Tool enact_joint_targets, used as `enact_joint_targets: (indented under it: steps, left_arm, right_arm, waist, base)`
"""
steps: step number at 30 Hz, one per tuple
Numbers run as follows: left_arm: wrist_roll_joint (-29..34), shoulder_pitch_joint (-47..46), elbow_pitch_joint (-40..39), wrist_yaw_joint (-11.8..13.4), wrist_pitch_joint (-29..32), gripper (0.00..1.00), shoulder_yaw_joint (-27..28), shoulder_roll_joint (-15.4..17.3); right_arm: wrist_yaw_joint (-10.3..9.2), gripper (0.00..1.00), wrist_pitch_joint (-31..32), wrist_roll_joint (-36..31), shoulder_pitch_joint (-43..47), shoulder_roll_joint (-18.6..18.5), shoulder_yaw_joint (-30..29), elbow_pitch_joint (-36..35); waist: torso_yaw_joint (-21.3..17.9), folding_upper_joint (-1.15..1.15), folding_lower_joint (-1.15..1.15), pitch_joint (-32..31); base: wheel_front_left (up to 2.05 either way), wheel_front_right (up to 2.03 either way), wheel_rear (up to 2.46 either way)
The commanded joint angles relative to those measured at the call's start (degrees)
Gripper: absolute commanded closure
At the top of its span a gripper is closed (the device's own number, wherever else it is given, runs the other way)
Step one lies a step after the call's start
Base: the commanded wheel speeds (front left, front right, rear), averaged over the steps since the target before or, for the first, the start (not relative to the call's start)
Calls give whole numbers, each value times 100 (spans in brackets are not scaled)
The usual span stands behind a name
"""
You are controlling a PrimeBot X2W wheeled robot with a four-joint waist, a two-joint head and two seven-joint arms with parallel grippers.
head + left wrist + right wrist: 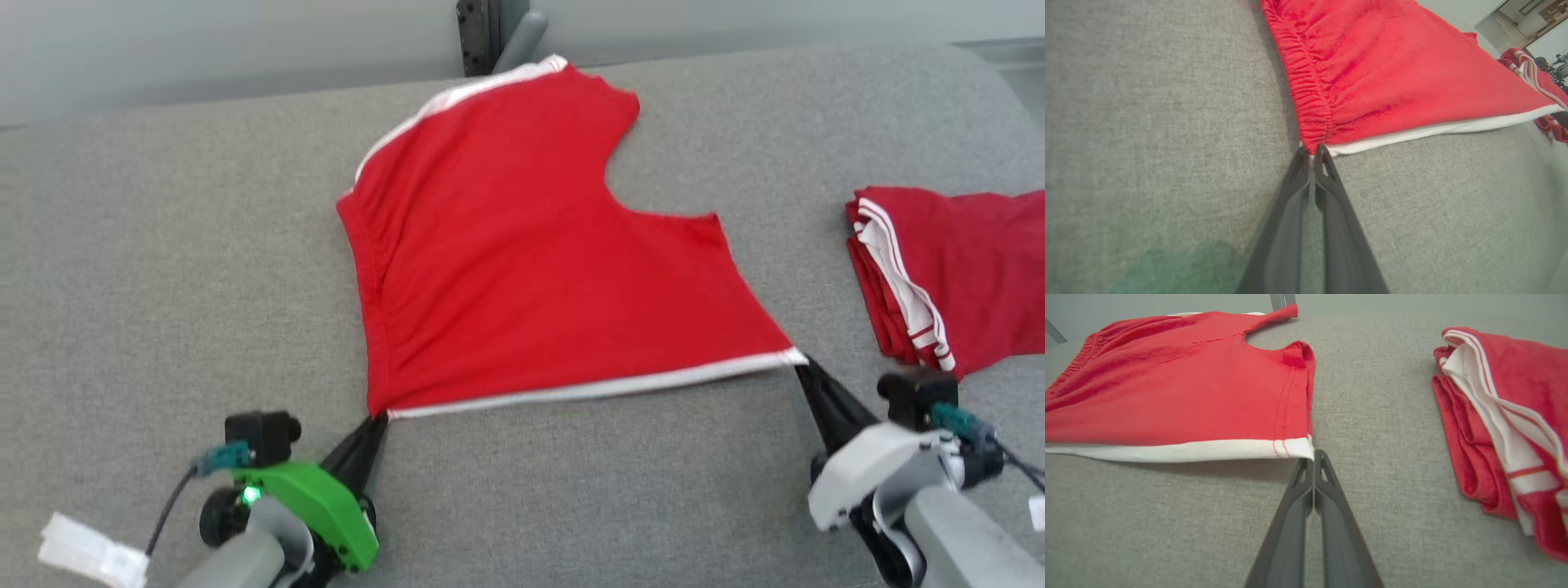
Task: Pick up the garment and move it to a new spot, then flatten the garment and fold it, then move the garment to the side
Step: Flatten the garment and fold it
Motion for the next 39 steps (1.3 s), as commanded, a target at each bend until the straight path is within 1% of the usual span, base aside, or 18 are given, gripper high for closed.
enact_joint_targets:
  steps: [1, 4, 6, 9, 13, 15, 18, 21, 23, 24, 28, 32, 39]
  left_arm:
    - [129, 516, 22, 16, 21, 100, 178, -20]
    - [329, 1150, -64, 16, 21, 100, 660, -113]
    - [604, 1517, -183, 16, 18, 100, 968, -150]
    - [943, 1988, -342, 16, 15, 100, 1277, -208]
    - [1281, 2463, -532, 16, 12, 100, 1591, -248]
    - [1382, 2646, -627, 16, 12, 100, 1730, -272]
    - [1585, 2901, -824, 16, 11, 100, 1927, -298]
    - [1801, 3006, -1188, 16, 11, 100, 2324, -334]
    - [2035, 3052, -1442, 16, 11, 100, 2535, -387]
    - [2059, 3042, -1560, 16, 11, 100, 2599, -430]
    - [2197, 2705, -1827, 16, 10, 100, 2613, -533]
    - [2158, 2091, -1875, 16, 11, 100, 2505, -666]
    - [2112, 894, -1569, 16, 10, 100, 2420, -935]
  right_arm:
    - [-10, 100, -21, 8, 408, 31, -76, -52]
    - [-10, 100, -22, -72, 971, 38, -198, -311]
    - [-10, 100, -19, -115, 1372, 88, -339, -488]
    - [-11, 100, -18, -256, 1882, 158, -575, -725]
    - [-11, 100, -19, -371, 2445, 245, -732, -904]
    - [-11, 100, -19, -399, 2688, 335, -846, -990]
    - [-11, 100, -19, -473, 2954, 369, -871, -1146]
    - [-11, 100, -19, -436, 2990, 377, -1038, -1355]
    - [-11, 100, -19, -458, 2899, 368, -1137, -1463]
    - [-11, 100, -19, -432, 2814, 384, -1193, -1503]
    - [-10, 100, -19, -361, 2273, 406, -1350, -1453]
    - [-10, 100, 18, -458, 1275, 298, -1425, -1243]
    - [-9, 100, 293, -652, -569, 46, -1249, -640]
  waist:
    - [-5, 47, 0, -840]
    - [7, 47, 0, -1085]
    - [24, 47, 0, -1188]
    - [61, 47, 0, -1309]
    - [117, 47, 0, -1434]
    - [134, 47, 0, -1472]
    - [166, 47, 0, -1502]
    - [232, 47, 0, -1443]
    - [312, 47, 0, -1368]
    - [357, 47, 0, -1322]
    - [571, 47, 0, -1062]
    - [803, 47, 0, -500]
    - [1184, 47, 0, 459]
  base:
    - [0, 0, 0]
    - [0, 0, 0]
    - [0, 0, 0]
    - [0, 0, 0]
    - [0, 0, 0]
    - [0, 0, 0]
    - [0, 0, 0]
    - [0, 0, 0]
    - [0, 0, 0]
    - [0, 0, 0]
    - [0, 0, 0]
    - [0, 0, 0]
    - [0, 0, 0]
